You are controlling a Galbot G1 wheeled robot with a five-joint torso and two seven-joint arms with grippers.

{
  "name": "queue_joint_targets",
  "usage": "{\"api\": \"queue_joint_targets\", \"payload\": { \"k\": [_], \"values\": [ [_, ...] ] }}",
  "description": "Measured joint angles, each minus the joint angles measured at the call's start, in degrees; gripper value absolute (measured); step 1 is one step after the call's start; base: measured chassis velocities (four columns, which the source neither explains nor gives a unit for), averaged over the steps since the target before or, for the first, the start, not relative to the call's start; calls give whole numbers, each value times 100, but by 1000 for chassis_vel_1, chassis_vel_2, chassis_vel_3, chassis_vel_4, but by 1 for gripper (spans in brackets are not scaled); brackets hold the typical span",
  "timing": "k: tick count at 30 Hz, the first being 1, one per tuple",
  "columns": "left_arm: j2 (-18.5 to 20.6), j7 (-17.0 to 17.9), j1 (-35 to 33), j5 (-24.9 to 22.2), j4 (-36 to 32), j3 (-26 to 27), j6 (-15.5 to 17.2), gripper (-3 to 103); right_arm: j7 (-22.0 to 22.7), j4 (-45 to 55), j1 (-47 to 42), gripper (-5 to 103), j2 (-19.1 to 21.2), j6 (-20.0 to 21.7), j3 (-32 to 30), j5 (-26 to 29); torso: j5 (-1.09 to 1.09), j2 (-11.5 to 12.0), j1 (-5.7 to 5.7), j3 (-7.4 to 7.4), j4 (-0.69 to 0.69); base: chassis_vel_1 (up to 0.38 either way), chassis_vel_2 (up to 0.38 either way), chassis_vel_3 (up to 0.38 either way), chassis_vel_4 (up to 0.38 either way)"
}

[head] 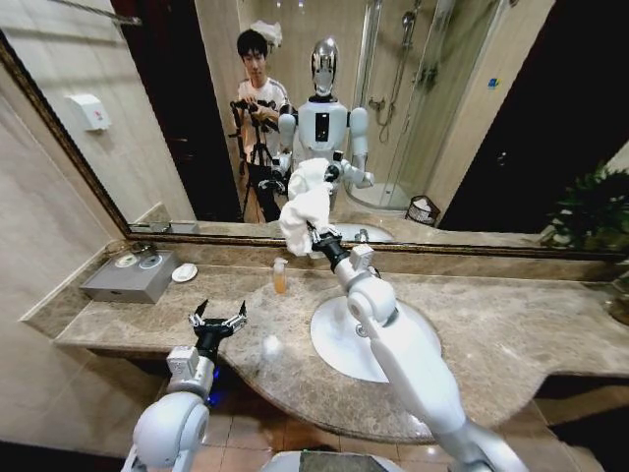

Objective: Pick up the towel from the sink counter and wipe the mirror surface.

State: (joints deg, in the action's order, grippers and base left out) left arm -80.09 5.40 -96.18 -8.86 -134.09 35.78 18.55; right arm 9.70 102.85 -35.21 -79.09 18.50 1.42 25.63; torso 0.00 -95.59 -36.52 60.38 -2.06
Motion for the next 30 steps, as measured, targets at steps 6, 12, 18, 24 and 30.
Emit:
{"api": "queue_joint_targets", "payload": {
  "k": [6,12,18,24,30],
  "values": [
    [0,0,0,0,0,0,0,100,179,-297,606,10,-269,18,19,108,-2,0,0,0,-1,0,0,0,0],
    [1,0,0,0,0,1,0,100,67,-700,539,10,-463,-55,-4,-123,-1,0,0,0,0,0,0,0,0],
    [1,0,0,0,0,1,0,100,-117,-1042,175,10,-555,-241,-75,-464,0,0,0,0,1,0,0,0,0],
    [1,0,0,0,0,1,0,100,-156,-1091,82,10,-503,-310,-95,-545,0,0,0,0,1,0,0,0,0],
    [0,0,0,0,0,1,0,100,62,-687,573,10,-347,-146,-171,-149,-1,0,0,-1,0,0,0,0,0]
  ]
}}
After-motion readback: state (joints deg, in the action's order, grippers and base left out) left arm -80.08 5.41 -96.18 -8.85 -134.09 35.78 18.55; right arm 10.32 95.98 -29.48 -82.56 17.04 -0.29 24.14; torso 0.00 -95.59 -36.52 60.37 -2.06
